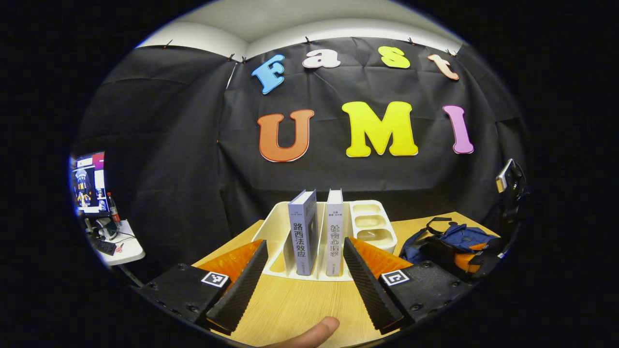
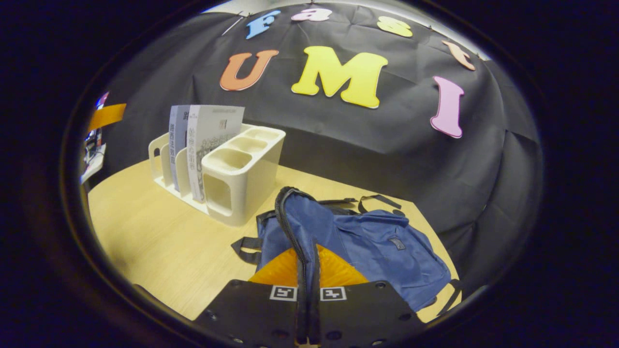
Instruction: Open the schoolbag, grab two books from the bookshelf and put them into the schoolbag.
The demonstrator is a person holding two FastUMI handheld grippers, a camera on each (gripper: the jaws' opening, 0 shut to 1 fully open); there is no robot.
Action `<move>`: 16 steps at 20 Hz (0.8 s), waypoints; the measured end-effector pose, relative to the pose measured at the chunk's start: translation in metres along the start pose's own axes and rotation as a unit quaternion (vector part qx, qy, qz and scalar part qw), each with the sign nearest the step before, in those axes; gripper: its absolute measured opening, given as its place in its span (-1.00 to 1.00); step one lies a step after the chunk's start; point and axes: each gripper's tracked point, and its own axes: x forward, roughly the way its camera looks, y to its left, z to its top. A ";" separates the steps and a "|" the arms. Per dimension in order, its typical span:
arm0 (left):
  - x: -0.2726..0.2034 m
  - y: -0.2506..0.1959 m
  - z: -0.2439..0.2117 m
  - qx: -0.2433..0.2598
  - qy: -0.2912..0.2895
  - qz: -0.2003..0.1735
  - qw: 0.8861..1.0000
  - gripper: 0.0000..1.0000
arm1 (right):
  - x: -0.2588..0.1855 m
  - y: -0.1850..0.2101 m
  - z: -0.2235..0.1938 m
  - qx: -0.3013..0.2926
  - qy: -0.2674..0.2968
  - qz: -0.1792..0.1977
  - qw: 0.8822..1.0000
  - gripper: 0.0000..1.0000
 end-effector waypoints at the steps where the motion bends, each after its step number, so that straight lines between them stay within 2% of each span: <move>1: 0.008 -0.005 0.004 -0.003 0.002 -0.008 1.000 0.97 | -0.001 -0.006 0.004 0.001 0.000 0.006 1.000 -0.95; 9: 0.065 -0.024 0.041 -0.028 0.003 -0.023 0.999 0.96 | -0.007 -0.065 0.034 0.035 -0.003 0.024 0.999 -0.95; 16: 0.126 -0.053 0.059 0.009 0.042 -0.060 0.997 0.96 | -0.032 -0.129 0.069 0.067 -0.051 0.002 0.996 -0.96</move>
